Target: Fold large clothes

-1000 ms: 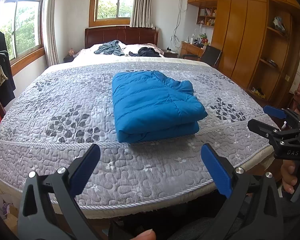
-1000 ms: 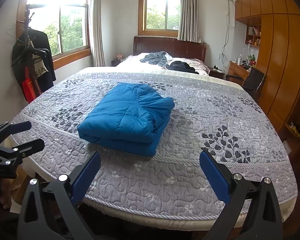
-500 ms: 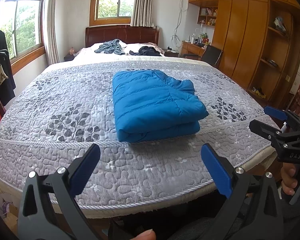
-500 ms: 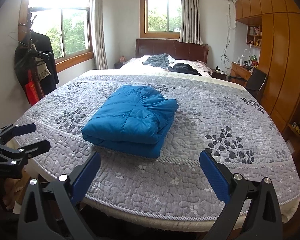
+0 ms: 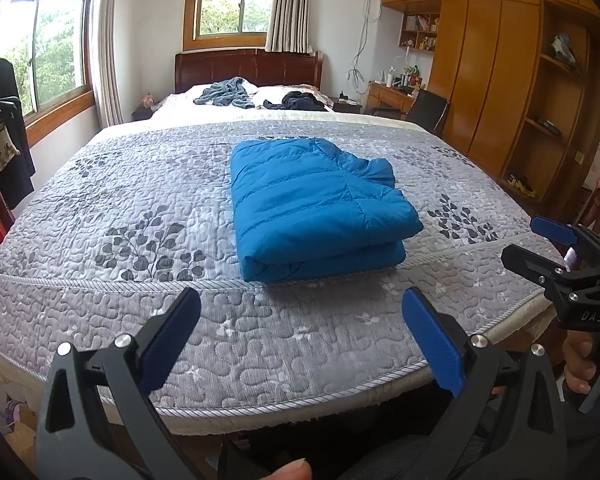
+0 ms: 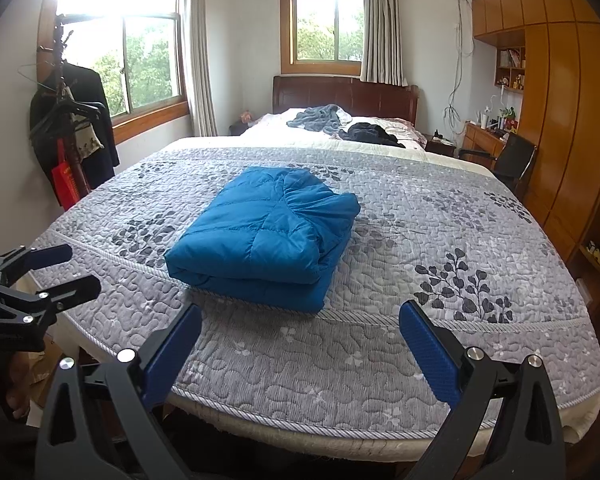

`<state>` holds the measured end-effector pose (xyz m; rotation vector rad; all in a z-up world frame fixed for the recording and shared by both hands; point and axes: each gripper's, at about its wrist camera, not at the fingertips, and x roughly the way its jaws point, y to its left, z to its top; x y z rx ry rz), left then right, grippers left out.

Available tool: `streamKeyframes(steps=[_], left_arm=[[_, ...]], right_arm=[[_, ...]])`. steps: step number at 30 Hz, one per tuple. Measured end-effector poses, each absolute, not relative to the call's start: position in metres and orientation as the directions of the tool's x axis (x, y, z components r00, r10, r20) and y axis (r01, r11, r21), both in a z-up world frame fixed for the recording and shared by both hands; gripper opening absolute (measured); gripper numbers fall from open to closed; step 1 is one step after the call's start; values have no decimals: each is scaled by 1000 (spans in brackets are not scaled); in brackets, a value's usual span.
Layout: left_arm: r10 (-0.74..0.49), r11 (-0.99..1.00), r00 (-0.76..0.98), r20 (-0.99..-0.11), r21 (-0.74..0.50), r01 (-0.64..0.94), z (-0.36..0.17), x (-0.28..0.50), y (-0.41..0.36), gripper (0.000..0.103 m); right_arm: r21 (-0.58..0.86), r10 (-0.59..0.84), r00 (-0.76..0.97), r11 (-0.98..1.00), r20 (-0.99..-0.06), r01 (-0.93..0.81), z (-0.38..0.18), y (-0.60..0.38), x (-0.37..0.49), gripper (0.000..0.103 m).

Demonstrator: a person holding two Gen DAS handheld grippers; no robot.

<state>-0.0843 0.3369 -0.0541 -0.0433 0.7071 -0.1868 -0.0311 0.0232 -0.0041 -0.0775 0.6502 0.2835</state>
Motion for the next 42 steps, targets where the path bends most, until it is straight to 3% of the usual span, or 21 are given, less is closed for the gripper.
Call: streamKeyframes(steps=[42], left_arm=[[-179,984,742,-646,-101,149,-57,-84,338,100]], right_arm=[[29,240,751,959,-615,-283,-7,23,-33,99]])
